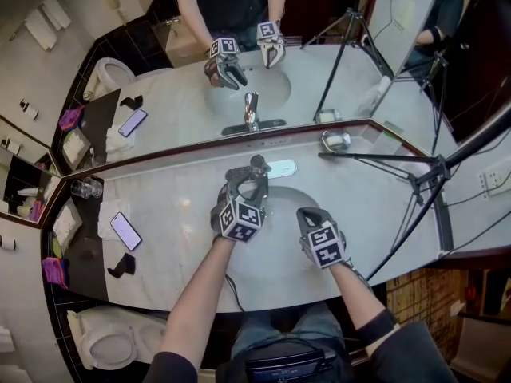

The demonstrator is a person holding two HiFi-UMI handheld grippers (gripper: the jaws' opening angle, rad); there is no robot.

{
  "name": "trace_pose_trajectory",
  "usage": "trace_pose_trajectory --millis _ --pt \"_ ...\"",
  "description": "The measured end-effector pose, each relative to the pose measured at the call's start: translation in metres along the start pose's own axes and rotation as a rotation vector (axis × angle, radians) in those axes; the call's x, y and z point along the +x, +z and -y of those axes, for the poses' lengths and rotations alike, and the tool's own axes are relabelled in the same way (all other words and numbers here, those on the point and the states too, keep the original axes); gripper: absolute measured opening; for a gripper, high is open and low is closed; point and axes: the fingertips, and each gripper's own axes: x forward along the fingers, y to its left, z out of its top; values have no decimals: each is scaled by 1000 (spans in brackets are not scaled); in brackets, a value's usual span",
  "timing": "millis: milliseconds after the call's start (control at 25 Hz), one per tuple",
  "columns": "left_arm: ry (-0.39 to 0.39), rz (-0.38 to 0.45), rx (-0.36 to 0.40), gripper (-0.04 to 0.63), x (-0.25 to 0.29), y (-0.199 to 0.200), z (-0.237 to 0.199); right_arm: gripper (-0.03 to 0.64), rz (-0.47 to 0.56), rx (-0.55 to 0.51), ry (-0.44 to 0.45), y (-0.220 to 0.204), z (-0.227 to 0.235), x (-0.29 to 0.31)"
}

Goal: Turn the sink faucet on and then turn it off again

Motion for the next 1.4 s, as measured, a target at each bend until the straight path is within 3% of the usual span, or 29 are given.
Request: trace_pose_trajectory --millis 600,720,1400 --pt "-45 -38 325 187 71 0 23 17 -39 58 19 -48 15 20" --pt "-18 -46 378 188 72 3 24 17 -43 63 14 -52 19 19" --pt "-2 -32 480 195 69 -3 34 18 -50 78 29 -54 12 27"
